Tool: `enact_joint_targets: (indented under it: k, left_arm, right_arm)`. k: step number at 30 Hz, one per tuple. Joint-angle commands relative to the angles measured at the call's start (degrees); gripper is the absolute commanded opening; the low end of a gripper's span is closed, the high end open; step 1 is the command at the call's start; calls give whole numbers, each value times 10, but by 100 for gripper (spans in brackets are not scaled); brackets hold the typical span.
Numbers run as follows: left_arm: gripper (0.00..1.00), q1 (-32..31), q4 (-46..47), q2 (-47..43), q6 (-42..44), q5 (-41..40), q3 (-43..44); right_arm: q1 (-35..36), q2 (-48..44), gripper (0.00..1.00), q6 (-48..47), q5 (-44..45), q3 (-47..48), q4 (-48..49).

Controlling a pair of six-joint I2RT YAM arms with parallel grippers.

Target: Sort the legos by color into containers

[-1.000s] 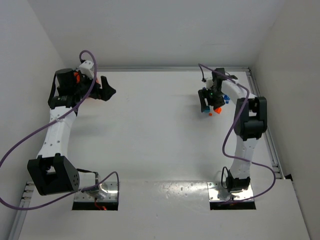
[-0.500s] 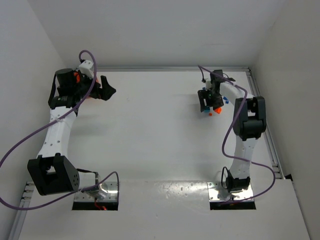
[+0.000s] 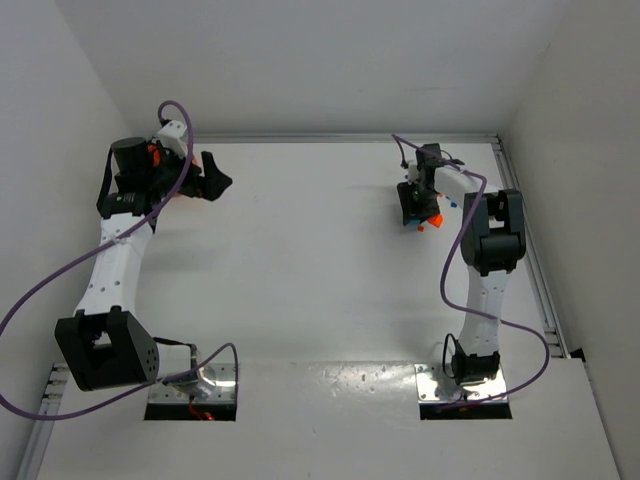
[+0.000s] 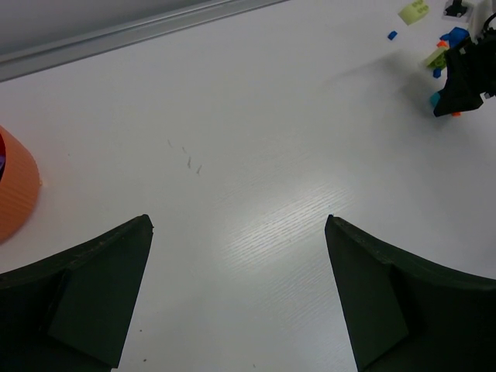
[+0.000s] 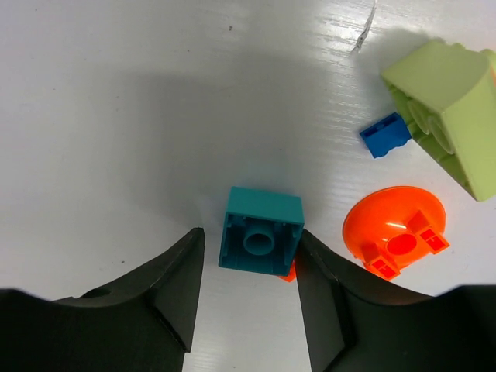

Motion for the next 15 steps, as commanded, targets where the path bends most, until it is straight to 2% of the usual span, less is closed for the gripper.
enact_joint_targets:
  k: [1,4,7,8,9,11,13,15]
  left_arm:
    - [100,-5,27,-17,-8,8,-10]
    - [100,-5,27,-17,-13,8,-10]
    - [100,-5,33,-17,-13,8,-10]
    - [100,-5,33,-17,-13,8,-10]
    - [100,-5,33,-24,-8,8,-10]
    - [100,-5,33,-34,9,15,-27]
    - [100,1,45,-45,9,22,-51]
    - [100,6,58,-51,-6,51,-65]
  right_arm:
    - [4,1,50,5,12,15,23]
    - [4,1,48,0,17,10,29]
    - [4,-6,39,0,17,10,29]
    - [4,-12,34,-6,17,4,29]
    - [4,-18,22,-6,5,4,29]
    - [4,-26,12,-6,-19,4,22]
    - [4,-43,10,-12,-50,10,13]
    - [4,-58,10,-12,-124,15,-9]
